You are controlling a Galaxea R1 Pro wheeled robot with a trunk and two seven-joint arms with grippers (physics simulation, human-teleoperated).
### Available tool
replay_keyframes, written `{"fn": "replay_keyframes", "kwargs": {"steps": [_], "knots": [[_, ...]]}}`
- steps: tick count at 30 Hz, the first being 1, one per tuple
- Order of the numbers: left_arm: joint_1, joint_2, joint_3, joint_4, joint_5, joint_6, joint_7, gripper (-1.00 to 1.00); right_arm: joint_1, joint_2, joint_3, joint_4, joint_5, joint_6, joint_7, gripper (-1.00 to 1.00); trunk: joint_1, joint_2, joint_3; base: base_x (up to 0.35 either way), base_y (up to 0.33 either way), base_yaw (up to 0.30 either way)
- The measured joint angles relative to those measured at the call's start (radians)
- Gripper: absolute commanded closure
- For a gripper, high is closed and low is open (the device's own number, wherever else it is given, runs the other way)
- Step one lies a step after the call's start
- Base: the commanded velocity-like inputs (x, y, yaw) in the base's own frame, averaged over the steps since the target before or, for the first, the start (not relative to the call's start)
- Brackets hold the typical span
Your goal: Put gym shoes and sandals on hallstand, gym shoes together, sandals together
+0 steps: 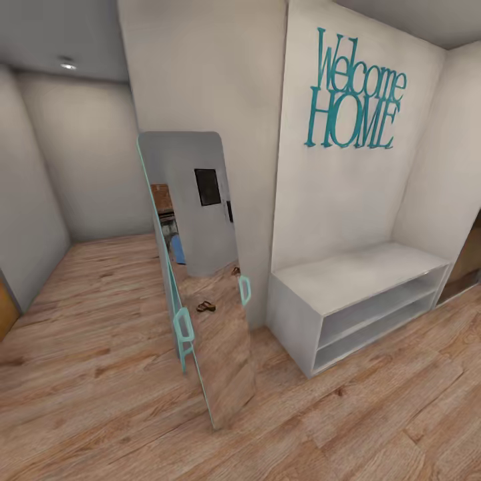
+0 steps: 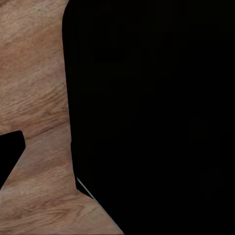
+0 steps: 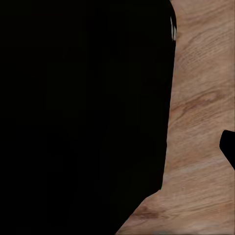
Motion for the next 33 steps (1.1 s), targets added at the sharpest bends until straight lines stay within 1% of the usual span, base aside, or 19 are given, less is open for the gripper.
{"fn": "replay_keyframes", "kwargs": {"steps": [2, 6, 8, 9, 12, 18, 22, 24, 29, 33], "knots": [[-0.011, 0.011, 0.010, -0.012, 0.001, -0.010, -0.010, -1.00, -0.011, -0.011, -0.010, -0.012, -0.010, -0.010, -0.004, -1.00, 0.000, 0.000, 0.001, 0.000, 0.000, 0.000], [-0.034, 0.012, 0.010, -0.035, 0.003, -0.030, -0.010, -1.00, -0.027, -0.034, -0.010, -0.035, -0.013, -0.030, -0.004, -1.00, 0.000, 0.000, 0.001, 0.000, 0.000, 0.000], [-0.046, 0.004, 0.011, -0.046, 0.005, -0.041, -0.010, -1.00, -0.028, -0.026, -0.007, -0.046, -0.008, -0.041, -0.003, -1.00, 0.000, 0.000, 0.001, 0.000, 0.000, 0.000], [-0.040, 0.001, 0.011, -0.050, 0.006, -0.045, -0.009, -1.00, -0.029, -0.020, -0.006, -0.052, -0.007, -0.047, -0.003, -1.00, 0.000, 0.000, 0.001, 0.000, 0.000, 0.000], [-0.023, -0.005, 0.015, -0.033, 0.010, -0.028, -0.009, -1.00, -0.037, -0.003, -0.004, -0.069, -0.003, -0.030, -0.003, -1.00, 0.000, 0.000, 0.001, 0.000, 0.000, 0.000], [0.011, -0.005, 0.015, 0.002, 0.012, 0.002, -0.010, -1.00, -0.044, 0.031, -0.004, -0.049, -0.001, 0.000, -0.003, -1.00, 0.000, 0.000, 0.000, 0.000, 0.000, 0.000], [0.016, 0.000, 0.013, 0.026, 0.012, 0.022, -0.010, -1.00, -0.046, 0.052, -0.005, -0.044, 0.000, 0.020, -0.003, -1.00, 0.000, 0.000, 0.000, 0.000, 0.000, 0.000], [0.016, 0.001, 0.013, 0.015, 0.012, 0.025, -0.010, -1.00, -0.046, 0.054, -0.006, -0.044, 0.000, 0.024, -0.003, -1.00, 0.000, 0.000, 0.000, 0.000, 0.000, 0.000], [0.014, 0.004, 0.011, -0.013, 0.008, 0.001, -0.001, -1.00, -0.047, 0.052, -0.007, -0.048, 0.000, 0.023, -0.004, -1.00, 0.000, 0.000, 0.000, 0.000, 0.000, 0.000], [0.013, 0.015, 0.011, -0.035, 0.007, -0.020, 0.005, -1.00, -0.047, 0.051, -0.007, -0.068, 0.001, 0.017, -0.005, -1.00, 0.000, 0.000, 0.000, 0.000, 0.000, 0.000]]}}
